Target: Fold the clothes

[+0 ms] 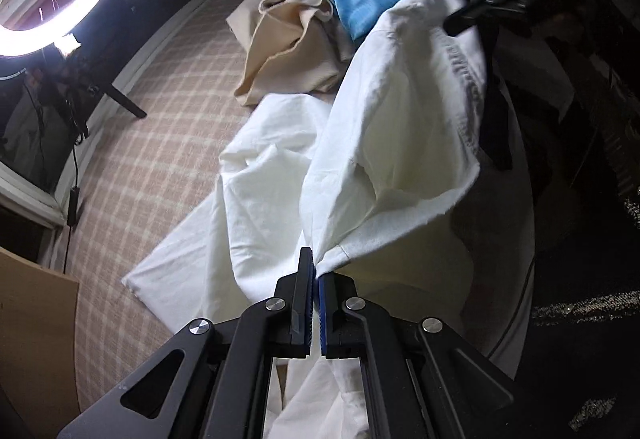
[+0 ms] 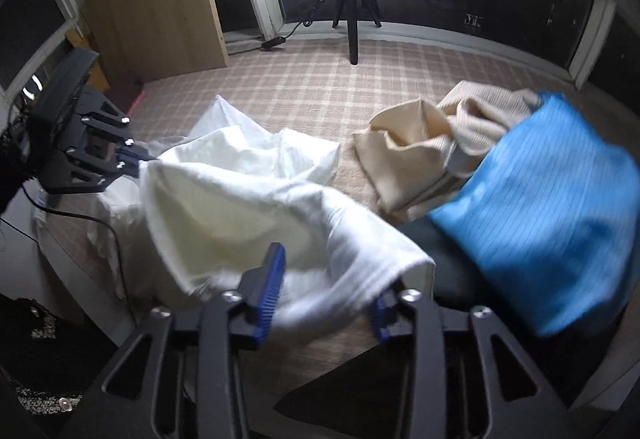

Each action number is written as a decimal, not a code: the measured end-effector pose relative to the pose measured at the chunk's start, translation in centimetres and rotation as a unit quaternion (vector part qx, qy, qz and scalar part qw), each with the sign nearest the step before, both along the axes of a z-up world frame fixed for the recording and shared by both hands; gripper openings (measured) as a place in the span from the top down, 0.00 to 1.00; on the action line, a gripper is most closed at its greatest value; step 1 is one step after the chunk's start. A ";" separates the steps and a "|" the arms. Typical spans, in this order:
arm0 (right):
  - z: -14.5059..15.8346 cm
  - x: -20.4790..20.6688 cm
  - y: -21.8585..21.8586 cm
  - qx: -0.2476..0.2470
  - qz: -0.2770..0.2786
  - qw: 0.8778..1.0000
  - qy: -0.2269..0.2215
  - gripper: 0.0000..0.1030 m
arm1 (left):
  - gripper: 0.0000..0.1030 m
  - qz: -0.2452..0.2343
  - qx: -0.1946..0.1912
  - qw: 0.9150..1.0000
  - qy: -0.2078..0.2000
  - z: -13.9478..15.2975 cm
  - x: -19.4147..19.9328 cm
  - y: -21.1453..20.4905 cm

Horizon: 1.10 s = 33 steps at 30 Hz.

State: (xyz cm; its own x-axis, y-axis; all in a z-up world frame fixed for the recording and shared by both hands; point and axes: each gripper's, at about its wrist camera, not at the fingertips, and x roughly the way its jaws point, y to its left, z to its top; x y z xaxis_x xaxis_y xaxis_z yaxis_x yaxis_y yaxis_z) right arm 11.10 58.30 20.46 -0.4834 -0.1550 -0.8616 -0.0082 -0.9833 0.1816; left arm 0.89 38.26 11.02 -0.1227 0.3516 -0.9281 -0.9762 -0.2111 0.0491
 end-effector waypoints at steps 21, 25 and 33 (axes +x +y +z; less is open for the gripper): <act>7.0 -0.5 -0.1 0.047 -0.043 0.995 0.076 0.98 | 0.99 0.046 0.054 0.996 0.046 6.4 0.9 -1.9; 21.6 -2.5 -3.6 0.185 -0.014 0.964 0.188 0.98 | 0.99 0.077 0.135 0.982 0.104 15.6 1.1 -4.1; 43.6 -0.2 -13.3 0.271 0.015 0.881 0.388 0.98 | 0.99 0.127 0.229 0.930 0.260 34.4 6.0 -11.3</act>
